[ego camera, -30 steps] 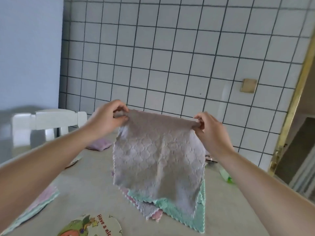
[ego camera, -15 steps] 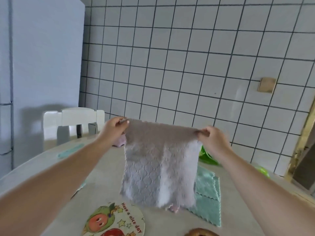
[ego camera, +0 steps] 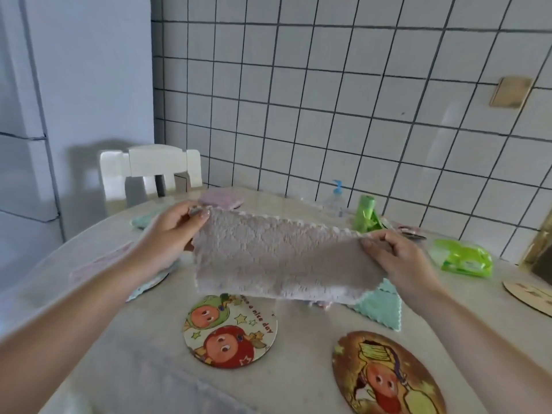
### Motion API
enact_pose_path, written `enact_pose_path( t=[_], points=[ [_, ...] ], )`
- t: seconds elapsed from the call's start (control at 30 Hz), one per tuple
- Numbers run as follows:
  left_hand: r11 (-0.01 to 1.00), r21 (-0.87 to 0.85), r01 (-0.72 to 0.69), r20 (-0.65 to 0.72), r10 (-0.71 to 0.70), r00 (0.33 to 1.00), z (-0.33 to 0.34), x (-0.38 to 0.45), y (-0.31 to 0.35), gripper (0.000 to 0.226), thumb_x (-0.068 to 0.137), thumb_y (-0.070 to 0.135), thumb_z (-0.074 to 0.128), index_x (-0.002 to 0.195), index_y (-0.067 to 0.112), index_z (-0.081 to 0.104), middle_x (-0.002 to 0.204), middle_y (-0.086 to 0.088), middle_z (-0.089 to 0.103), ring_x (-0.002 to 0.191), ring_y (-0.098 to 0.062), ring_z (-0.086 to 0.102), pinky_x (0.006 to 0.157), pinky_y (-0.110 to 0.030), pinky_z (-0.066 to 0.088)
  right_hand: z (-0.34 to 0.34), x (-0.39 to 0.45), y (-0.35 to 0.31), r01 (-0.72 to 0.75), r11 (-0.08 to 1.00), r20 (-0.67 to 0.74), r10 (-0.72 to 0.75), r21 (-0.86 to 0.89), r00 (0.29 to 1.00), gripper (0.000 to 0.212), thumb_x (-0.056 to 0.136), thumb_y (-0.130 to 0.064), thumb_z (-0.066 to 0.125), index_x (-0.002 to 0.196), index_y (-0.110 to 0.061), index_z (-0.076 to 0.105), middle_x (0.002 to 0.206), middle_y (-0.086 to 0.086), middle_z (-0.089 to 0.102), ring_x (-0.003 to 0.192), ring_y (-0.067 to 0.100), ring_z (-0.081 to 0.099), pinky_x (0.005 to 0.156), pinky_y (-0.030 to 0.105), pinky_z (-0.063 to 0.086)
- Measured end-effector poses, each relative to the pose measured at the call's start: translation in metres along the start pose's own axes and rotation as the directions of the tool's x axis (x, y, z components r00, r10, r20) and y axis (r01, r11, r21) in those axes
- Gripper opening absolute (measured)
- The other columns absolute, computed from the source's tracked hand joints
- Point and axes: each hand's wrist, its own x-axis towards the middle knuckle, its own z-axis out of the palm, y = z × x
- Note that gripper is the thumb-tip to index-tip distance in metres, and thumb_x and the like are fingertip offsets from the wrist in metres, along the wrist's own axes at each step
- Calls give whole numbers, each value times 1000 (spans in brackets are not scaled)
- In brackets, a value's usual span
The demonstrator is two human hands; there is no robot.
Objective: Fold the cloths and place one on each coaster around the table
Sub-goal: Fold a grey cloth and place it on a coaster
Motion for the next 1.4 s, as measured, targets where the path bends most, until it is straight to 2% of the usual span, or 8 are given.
enact_pose_path(
  t=[0.17,0.27,0.43,0.5,0.63,0.77,0.93,1.4],
  points=[
    [947,-145,285,120,-269,956,7,-58,-43,15,84,30,54,81,22,66,74,-6,54,63,-15,54,53,-28,50,11,-41,33,-215,977,292,204,8,934,45,64,-68,66,79,-26,69,77,8,67,73,22,65,64,32,50],
    [879,-213,426,226,-380,897,11,-82,-61,22,89,23,53,71,22,67,63,3,49,55,-11,49,45,-24,43,13,-55,42,-330,944,456,289,12,842,30,74,-48,65,80,-18,66,76,5,63,66,12,62,59,24,46],
    [806,-177,564,314,-497,809,16,-97,-71,21,91,21,53,75,10,60,63,-2,48,48,-9,48,40,-20,41,19,-66,57,-504,859,634,440,-90,636,25,74,-33,68,88,-13,67,91,10,65,81,17,63,67,26,49],
    [816,-134,563,315,-504,805,18,-95,-74,21,92,22,53,77,7,59,62,-2,48,48,-9,49,41,-21,42,23,-64,59,-493,864,609,448,-106,654,22,74,-34,68,86,-16,68,92,9,67,82,18,66,68,25,50],
    [886,-6,464,210,-453,867,19,-74,-86,18,90,21,56,77,10,62,62,-2,52,50,-7,52,46,-24,45,34,-45,68,-398,906,454,419,-147,786,17,81,-34,64,91,-20,67,85,18,66,78,26,64,71,34,49],
    [942,220,254,143,-288,947,27,-43,-94,17,88,23,61,74,12,62,56,1,52,42,0,48,42,-15,39,46,-25,83,-268,915,346,367,-301,863,13,87,-32,60,90,-20,65,68,8,53,60,19,48,55,26,34],
    [907,402,122,151,-197,969,38,-16,-103,30,85,31,63,60,20,49,56,4,50,47,-5,47,47,-21,35,54,-17,107,-143,860,290,316,-490,904,5,86,-33,61,85,-28,60,73,-1,64,62,19,58,57,32,46],
    [819,566,91,216,-254,943,49,14,-133,21,83,35,64,68,24,54,67,6,56,62,-8,51,53,-26,34,66,-6,123,-118,834,246,290,-539,925,6,90,-31,57,91,-25,59,59,-11,57,34,4,36,37,15,27]
  ],
)
